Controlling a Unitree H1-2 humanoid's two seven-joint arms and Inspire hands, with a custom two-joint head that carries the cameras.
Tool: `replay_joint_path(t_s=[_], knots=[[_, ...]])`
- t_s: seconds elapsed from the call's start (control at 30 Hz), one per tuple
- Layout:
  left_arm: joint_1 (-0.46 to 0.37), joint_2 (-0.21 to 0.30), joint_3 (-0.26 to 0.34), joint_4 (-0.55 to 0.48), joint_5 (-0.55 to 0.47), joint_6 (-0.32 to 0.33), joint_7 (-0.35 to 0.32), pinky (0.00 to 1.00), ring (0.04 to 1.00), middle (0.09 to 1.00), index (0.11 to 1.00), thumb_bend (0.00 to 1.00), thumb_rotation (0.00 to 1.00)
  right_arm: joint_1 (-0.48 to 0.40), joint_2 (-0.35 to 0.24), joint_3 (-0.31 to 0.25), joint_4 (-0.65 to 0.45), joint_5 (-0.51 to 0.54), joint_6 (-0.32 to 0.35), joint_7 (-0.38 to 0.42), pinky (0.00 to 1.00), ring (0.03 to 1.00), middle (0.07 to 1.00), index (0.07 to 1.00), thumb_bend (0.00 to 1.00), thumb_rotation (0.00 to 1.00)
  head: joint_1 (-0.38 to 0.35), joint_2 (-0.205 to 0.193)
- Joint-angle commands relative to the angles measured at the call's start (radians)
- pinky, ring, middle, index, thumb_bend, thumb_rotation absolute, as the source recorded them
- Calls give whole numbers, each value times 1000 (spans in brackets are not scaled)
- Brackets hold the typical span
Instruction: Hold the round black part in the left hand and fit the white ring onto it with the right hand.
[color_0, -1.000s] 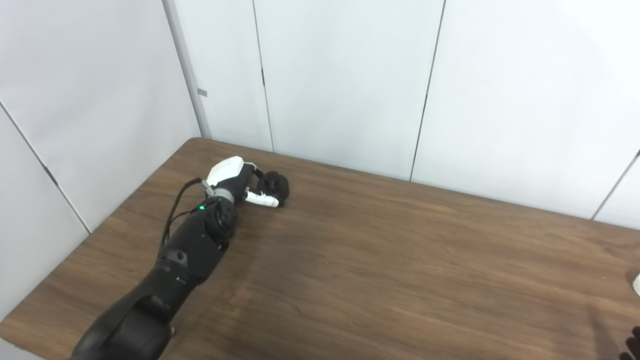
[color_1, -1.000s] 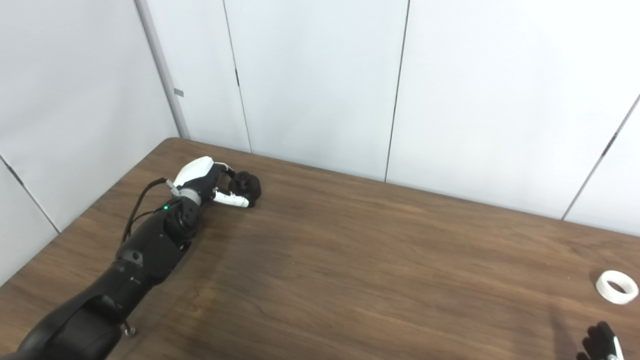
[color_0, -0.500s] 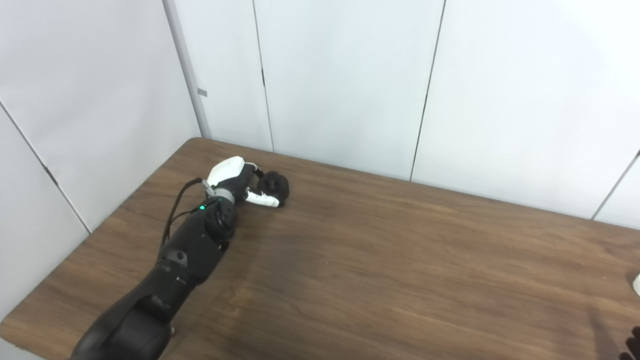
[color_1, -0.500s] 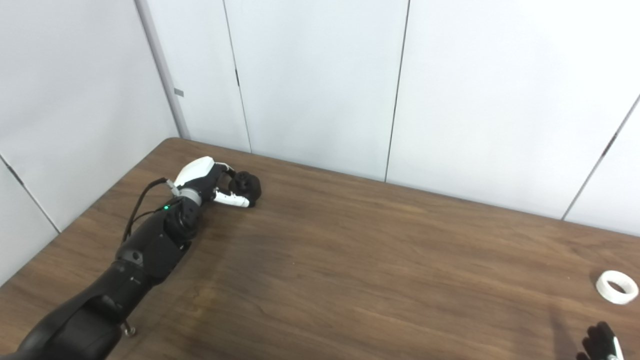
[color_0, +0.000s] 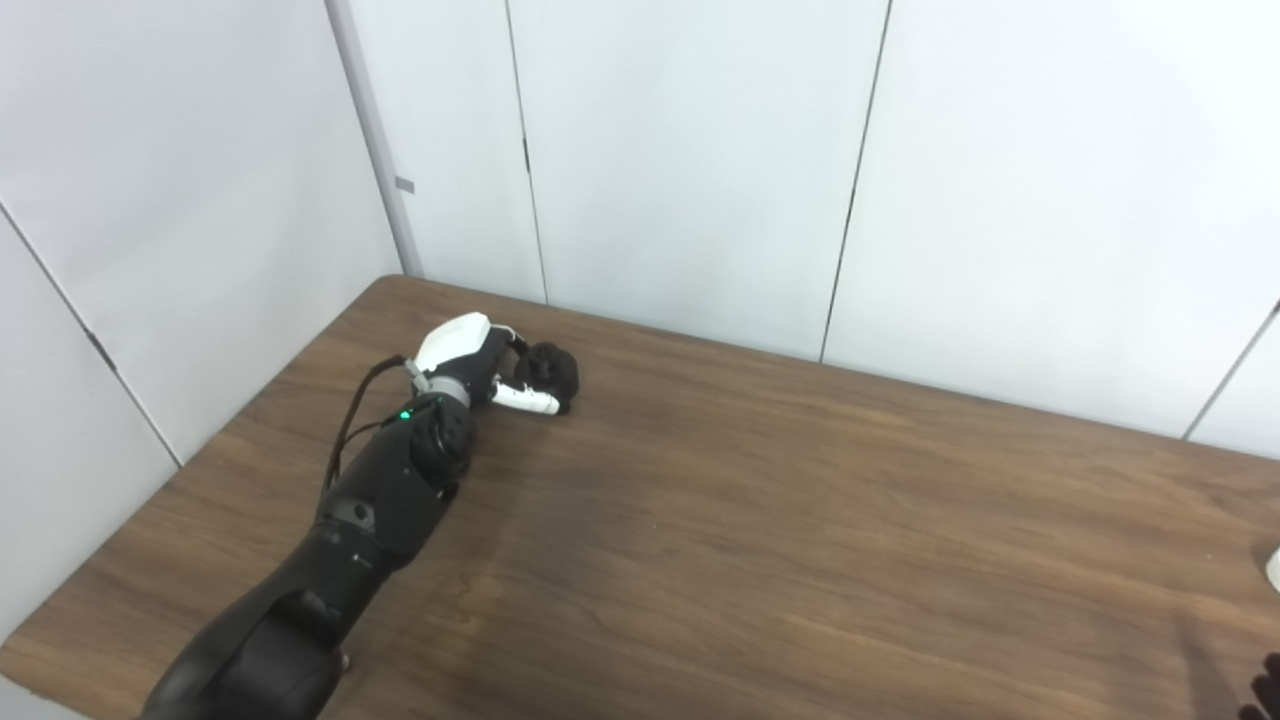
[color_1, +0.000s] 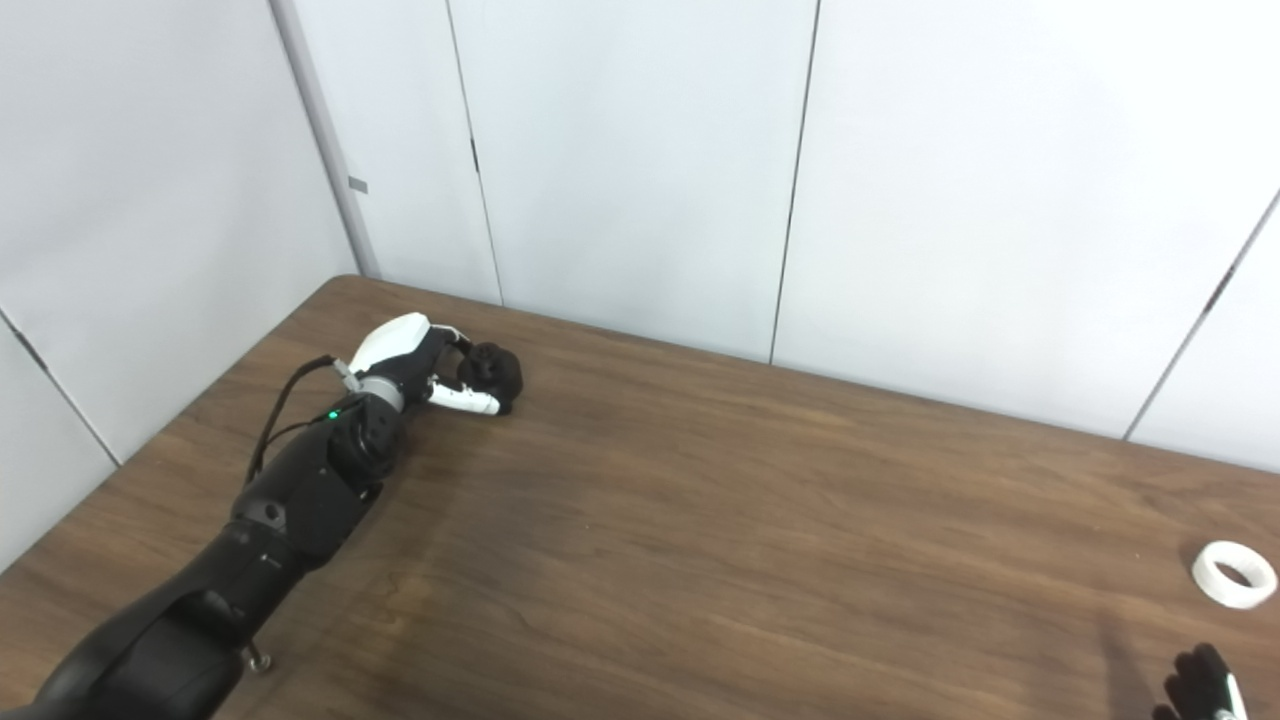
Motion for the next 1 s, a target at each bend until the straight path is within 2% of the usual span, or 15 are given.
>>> replay_joint_path(t_s=[0.0, 0.27, 0.4, 0.53, 0.67, 0.87, 0.97], knots=[[-56, 20, 2, -8, 2, -17, 5, 1000, 1000, 929, 747, 872, 316, 35, 23, 12, 33, 12, -20, -1, 1000, 1000, 1000, 1000, 625, 1000, 1, 1], [-56, 21, 0, -9, 3, -20, 4, 1000, 1000, 930, 748, 892, 338, 39, 24, 11, 27, 11, -7, -4, 1000, 1000, 1000, 1000, 644, 1000, 2, 3], [-57, 19, 1, -15, 4, -11, 3, 1000, 1000, 932, 750, 865, 315, 39, 23, 11, 33, 12, -19, -1, 1000, 1000, 1000, 1000, 632, 1000, 2, 3], [-56, 18, 3, -18, 1, -12, 2, 1000, 1000, 934, 747, 909, 368, 38, 23, 12, 31, 6, -21, -3, 1000, 1000, 1000, 1000, 627, 1000, 1, 5], [-60, 17, 3, -17, 1, -11, -1, 1000, 1000, 939, 747, 891, 337, 40, 26, 10, 24, 12, -9, -6, 1000, 1000, 1000, 1000, 629, 1000, 2, 4], [-62, 19, -6, -15, 7, -14, -4, 1000, 1000, 936, 755, 914, 378, 39, 24, 11, 31, 7, -18, -4, 1000, 1000, 1000, 1000, 631, 1000, 2, 4], [-62, 17, -7, -17, 7, -10, -4, 1000, 1000, 933, 754, 897, 354, 40, 25, 11, 27, 8, -13, -5, 1000, 1000, 1000, 1000, 636, 1000, 2, 5]])
